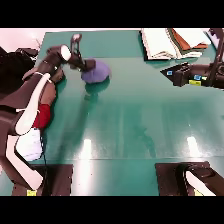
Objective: Fold the shirts.
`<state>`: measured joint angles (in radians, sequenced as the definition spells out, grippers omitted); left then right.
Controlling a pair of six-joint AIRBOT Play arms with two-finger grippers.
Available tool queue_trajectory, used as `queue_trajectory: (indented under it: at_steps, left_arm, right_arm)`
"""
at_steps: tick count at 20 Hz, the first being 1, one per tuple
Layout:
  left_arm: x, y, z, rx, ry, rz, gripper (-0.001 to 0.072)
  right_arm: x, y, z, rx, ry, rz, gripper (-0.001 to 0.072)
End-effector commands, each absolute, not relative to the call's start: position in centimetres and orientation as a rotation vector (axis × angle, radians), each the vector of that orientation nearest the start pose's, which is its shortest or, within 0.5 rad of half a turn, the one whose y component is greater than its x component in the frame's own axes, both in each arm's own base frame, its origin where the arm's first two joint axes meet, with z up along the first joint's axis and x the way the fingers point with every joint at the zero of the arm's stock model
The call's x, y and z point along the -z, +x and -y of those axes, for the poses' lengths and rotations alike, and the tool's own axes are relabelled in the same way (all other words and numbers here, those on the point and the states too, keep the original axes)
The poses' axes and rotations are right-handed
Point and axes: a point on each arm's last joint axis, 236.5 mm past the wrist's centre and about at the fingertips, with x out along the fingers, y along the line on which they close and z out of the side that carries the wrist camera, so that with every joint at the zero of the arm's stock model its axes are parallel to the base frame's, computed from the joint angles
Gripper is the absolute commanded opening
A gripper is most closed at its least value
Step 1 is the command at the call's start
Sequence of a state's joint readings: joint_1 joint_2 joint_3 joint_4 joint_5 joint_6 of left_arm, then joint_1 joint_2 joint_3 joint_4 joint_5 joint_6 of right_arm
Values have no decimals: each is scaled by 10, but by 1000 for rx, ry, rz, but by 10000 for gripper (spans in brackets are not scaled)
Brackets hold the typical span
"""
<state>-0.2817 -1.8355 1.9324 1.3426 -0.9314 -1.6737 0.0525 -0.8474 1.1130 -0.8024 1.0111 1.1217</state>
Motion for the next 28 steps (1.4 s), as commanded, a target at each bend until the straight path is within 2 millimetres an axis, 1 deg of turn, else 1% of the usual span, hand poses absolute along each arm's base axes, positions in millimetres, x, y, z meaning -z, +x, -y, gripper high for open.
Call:
queue_trajectory:
  at_steps: [1, 2, 3, 4, 5, 6, 7, 8, 9, 10, 11, 13, 14, 15, 16, 17, 18, 19, 21, 22, 23, 24, 25, 27, 28]
  left_arm:
    - [-220, 562, 209, 403, -151, -604, 22]
    - [-267, 546, 204, 415, -151, -515, 23]
    - [-311, 523, 197, 425, -155, -443, 22]
    - [-345, 498, 192, 437, -153, -391, 23]
    - [-370, 475, 189, 450, -147, -359, 23]
    - [-388, 451, 189, 471, -119, -338, 23]
    - [-397, 431, 194, 497, -99, -335, 23]
    - [-399, 412, 203, 532, -80, -350, 23]
    - [-396, 398, 215, 569, -60, -376, 23]
    - [-387, 388, 230, 608, -41, -412, 23]
    - [-372, 379, 248, 650, -24, -452, 23]
    - [-330, 368, 285, 724, 23, -541, 25]
    - [-304, 362, 302, 761, 57, -588, 45]
    - [-282, 358, 317, 786, 76, -625, 330]
    - [-261, 358, 330, 800, 84, -652, 637]
    - [-246, 362, 336, 799, 83, -663, 663]
    - [-237, 371, 335, 780, 87, -663, 663]
    - [-231, 384, 326, 741, 101, -661, 663]
    - [-222, 413, 292, 639, 90, -679, 663]
    - [-210, 428, 271, 581, 57, -721, 664]
    - [-195, 438, 253, 529, 25, -779, 663]
    - [-172, 444, 238, 496, 8, -851, 663]
    - [-148, 447, 229, 480, -15, -922, 663]
    - [-93, 441, 227, 476, -61, -1069, 663]
    - [-63, 435, 228, 472, -69, -1140, 663]
  right_arm:
    - [-260, 337, -156, -652, 195, -478, 15]
    - [-276, 335, -154, -646, 171, -440, 14]
    - [-291, 334, -152, -640, 146, -408, 14]
    - [-308, 335, -151, -638, 130, -372, 14]
    - [-321, 336, -149, -630, 107, -344, 14]
    - [-336, 337, -149, -631, 97, -316, 14]
    - [-348, 339, -149, -633, 90, -291, 14]
    - [-360, 340, -149, -634, 83, -267, 14]
    - [-370, 343, -149, -636, 78, -251, 14]
    - [-377, 345, -150, -640, 72, -240, 14]
    - [-382, 346, -152, -650, 63, -241, 14]
    - [-384, 348, -156, -676, 47, -265, 15]
    - [-382, 350, -159, -689, 41, -287, 14]
    - [-380, 350, -161, -702, 35, -308, 14]
    - [-377, 351, -162, -713, 28, -325, 15]
    - [-377, 352, -163, -719, 27, -337, 14]
    - [-377, 353, -164, -719, 31, -339, 14]
    - [-378, 354, -164, -718, 36, -339, 14]
    - [-377, 354, -164, -718, 35, -340, 14]
    - [-376, 353, -164, -721, 33, -346, 14]
    - [-374, 352, -165, -726, 31, -355, 15]
    - [-372, 350, -165, -732, 27, -367, 15]
    - [-370, 349, -166, -736, 25, -376, 15]
    - [-369, 348, -166, -737, 25, -379, 15]
    - [-369, 348, -166, -737, 27, -380, 14]
